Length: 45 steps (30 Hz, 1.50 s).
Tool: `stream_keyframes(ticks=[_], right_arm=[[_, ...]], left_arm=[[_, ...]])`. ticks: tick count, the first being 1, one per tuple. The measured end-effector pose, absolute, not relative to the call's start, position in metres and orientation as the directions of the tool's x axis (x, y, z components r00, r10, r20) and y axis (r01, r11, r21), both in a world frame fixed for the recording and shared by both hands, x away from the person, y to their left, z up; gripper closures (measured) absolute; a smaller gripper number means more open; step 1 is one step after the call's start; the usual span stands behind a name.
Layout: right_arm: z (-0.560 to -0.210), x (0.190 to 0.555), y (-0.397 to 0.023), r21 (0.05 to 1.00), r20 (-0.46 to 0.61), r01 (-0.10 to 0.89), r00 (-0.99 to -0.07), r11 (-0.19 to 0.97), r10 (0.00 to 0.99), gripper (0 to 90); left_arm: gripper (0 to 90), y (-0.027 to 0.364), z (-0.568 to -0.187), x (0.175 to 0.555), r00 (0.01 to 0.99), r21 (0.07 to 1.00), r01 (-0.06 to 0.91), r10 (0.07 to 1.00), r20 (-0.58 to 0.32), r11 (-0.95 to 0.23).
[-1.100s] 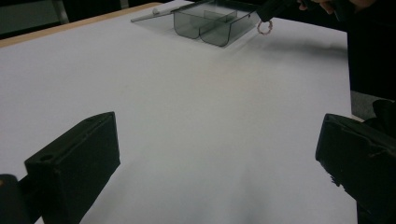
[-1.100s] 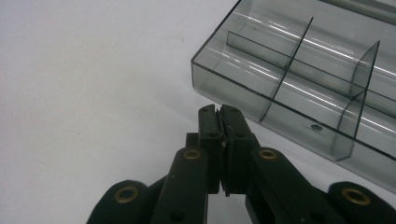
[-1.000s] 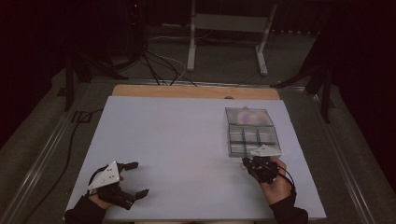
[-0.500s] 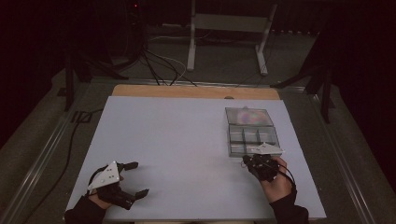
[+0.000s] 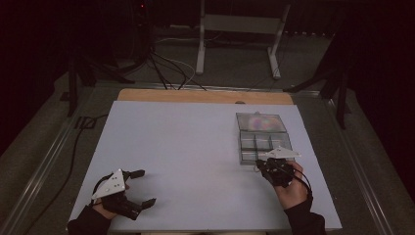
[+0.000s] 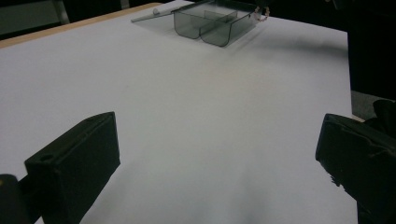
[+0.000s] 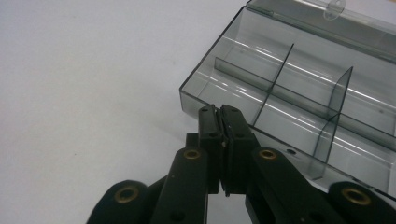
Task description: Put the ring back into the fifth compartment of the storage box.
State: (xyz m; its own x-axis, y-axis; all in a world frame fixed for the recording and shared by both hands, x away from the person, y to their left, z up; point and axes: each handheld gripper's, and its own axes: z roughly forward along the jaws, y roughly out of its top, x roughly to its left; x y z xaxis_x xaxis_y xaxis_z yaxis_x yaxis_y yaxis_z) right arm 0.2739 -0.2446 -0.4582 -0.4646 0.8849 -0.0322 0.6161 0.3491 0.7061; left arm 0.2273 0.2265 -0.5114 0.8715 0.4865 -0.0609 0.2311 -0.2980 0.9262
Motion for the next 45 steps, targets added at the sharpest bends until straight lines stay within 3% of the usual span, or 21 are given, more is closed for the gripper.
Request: stream_keyframes(ticks=[45], right_arm=[[-0.447,0.311,-0.268,0.729,-0.021,0.63,-0.37,0.267,0.929,88.4]], left_arm=[[1.0,0.227,-0.511,0.227,0.872,0.926,0.23,0.487,-0.058,-0.301]])
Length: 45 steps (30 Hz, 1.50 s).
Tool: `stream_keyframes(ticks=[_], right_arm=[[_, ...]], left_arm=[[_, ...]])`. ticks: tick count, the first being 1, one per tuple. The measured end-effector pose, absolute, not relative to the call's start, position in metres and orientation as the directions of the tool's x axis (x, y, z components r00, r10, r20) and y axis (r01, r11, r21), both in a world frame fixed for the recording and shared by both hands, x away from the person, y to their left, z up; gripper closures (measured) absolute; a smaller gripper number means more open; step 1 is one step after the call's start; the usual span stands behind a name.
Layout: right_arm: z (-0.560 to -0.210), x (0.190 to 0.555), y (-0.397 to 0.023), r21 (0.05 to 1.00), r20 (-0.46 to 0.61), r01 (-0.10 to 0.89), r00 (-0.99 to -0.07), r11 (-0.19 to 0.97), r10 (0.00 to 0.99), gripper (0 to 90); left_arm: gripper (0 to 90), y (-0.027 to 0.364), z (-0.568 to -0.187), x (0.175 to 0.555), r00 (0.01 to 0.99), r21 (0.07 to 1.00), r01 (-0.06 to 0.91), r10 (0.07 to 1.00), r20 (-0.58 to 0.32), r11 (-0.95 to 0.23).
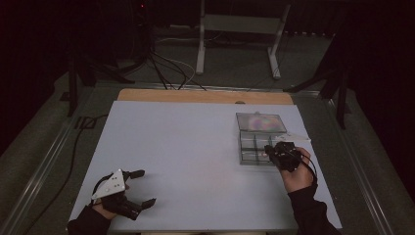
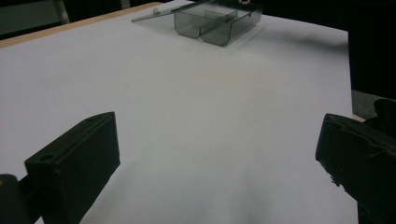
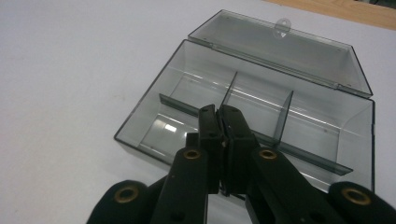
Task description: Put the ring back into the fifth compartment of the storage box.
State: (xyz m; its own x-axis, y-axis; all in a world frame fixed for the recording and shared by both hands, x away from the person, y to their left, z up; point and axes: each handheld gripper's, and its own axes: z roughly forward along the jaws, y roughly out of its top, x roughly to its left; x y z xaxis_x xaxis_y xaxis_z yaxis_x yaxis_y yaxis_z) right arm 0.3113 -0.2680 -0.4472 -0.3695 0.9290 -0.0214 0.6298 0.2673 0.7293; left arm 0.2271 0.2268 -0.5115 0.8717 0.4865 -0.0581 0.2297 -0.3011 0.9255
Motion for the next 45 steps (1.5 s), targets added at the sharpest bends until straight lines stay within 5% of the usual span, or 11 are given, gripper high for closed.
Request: stream_keyframes(ticks=[45], right_arm=[[-0.478,0.34,-0.279,0.672,0.008,0.704,-0.317,0.229,0.949,88.3]], left_arm=[[1.0,0.227,-0.512,0.227,0.872,0.925,0.231,0.487,-0.06,-0.301]])
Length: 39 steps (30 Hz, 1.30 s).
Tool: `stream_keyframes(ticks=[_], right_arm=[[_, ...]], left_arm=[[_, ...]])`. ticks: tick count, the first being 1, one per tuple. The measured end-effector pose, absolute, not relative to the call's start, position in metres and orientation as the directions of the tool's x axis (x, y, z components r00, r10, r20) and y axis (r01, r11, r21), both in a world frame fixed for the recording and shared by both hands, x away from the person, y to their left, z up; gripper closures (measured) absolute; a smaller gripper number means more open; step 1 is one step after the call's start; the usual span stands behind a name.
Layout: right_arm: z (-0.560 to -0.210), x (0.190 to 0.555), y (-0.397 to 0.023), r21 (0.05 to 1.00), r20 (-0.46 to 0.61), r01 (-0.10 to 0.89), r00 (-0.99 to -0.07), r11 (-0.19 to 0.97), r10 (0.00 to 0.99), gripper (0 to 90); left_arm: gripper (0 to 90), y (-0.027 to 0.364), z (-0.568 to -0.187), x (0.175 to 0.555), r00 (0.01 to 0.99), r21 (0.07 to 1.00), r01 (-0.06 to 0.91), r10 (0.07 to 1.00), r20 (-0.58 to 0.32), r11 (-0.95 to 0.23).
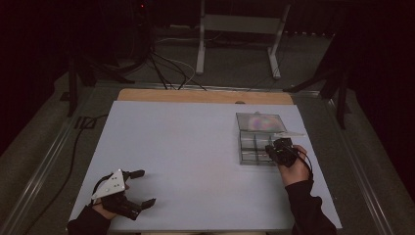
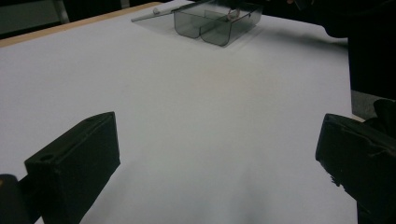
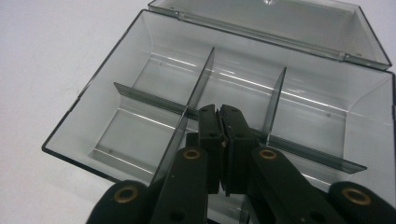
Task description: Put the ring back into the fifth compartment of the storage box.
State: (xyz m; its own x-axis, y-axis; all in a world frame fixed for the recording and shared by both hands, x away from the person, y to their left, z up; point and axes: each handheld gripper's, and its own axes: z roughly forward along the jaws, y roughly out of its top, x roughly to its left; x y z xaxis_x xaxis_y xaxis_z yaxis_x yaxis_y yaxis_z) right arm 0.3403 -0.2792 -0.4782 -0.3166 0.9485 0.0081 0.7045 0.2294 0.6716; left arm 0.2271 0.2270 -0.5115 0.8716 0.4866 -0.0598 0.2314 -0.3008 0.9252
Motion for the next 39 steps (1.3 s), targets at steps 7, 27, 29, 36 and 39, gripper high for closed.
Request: stream_keyframes(ticks=[7,27,29,36,39], right_arm=[[-0.482,0.343,-0.279,0.663,0.012,0.712,-0.319,0.231,0.948,88.2],[-0.483,0.346,-0.282,0.671,0.035,0.707,-0.33,0.222,0.943,73.0],[-0.481,0.345,-0.283,0.677,0.043,0.703,-0.331,0.216,0.943,68.4],[-0.472,0.342,-0.285,0.707,0.098,0.678,-0.374,0.2,0.922,45.3],[-0.468,0.34,-0.284,0.72,0.109,0.666,-0.388,0.196,0.915,37.9]], left_arm=[[1.1,0.227,-0.512,0.227,0.871,0.926,0.232,0.487,-0.061,-0.299],[1.1,0.227,-0.511,0.227,0.87,0.927,0.231,0.49,-0.061,-0.294],[1.1,0.227,-0.511,0.227,0.869,0.927,0.231,0.491,-0.06,-0.295],[1.1,0.227,-0.512,0.227,0.869,0.927,0.232,0.49,-0.061,-0.296],[1.0,0.227,-0.512,0.227,0.869,0.927,0.232,0.491,-0.062,-0.295]])
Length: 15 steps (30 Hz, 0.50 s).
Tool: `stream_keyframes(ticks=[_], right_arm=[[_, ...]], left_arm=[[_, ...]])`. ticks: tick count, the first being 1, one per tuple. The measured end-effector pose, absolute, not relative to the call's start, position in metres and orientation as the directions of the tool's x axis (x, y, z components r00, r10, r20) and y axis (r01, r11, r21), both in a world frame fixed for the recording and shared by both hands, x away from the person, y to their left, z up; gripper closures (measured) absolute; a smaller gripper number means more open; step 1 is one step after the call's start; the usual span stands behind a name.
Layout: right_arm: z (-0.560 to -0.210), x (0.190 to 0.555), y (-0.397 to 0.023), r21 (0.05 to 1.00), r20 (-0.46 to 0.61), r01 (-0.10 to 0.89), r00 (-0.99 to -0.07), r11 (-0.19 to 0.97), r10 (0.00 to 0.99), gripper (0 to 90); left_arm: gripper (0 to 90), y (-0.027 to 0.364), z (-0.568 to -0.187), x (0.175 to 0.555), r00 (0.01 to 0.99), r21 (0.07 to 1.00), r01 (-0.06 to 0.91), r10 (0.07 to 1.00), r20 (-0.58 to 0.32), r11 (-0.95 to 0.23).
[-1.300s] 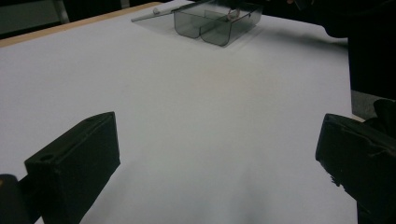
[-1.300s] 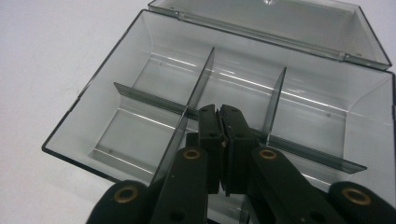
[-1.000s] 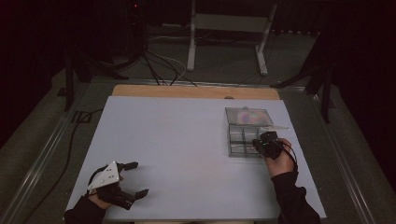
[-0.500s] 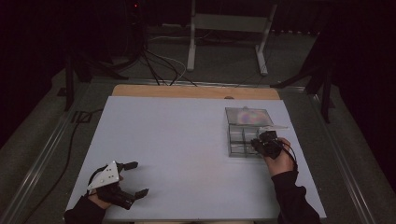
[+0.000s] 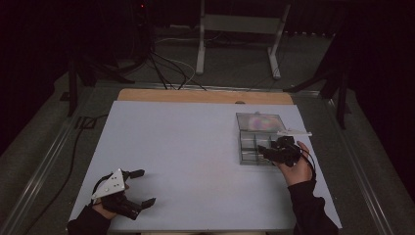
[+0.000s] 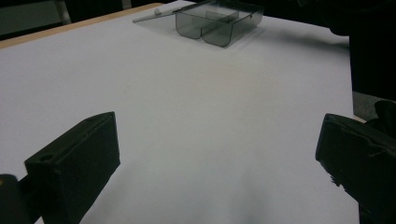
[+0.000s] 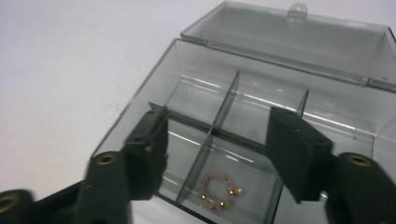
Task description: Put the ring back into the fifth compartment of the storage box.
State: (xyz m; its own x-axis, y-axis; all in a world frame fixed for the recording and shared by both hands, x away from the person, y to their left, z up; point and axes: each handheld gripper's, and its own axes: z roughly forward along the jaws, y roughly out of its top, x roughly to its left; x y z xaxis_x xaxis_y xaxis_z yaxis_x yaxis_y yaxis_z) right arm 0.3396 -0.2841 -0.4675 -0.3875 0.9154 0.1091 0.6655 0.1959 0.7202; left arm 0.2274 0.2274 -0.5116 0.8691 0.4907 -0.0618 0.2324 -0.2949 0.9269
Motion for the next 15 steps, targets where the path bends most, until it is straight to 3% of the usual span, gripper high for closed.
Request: stream_keyframes(ticks=[10,15], right_arm=[[-0.452,0.329,-0.28,0.751,0.129,0.625,-0.456,0.214,0.88,12.8],[-0.445,0.323,-0.281,0.767,0.178,0.612,-0.49,0.191,0.853,6.8]], left_arm=[[1.1,0.228,-0.511,0.227,0.87,0.928,0.232,0.49,-0.063,-0.292],[1.0,0.228,-0.511,0.227,0.87,0.928,0.233,0.488,-0.067,-0.289]])
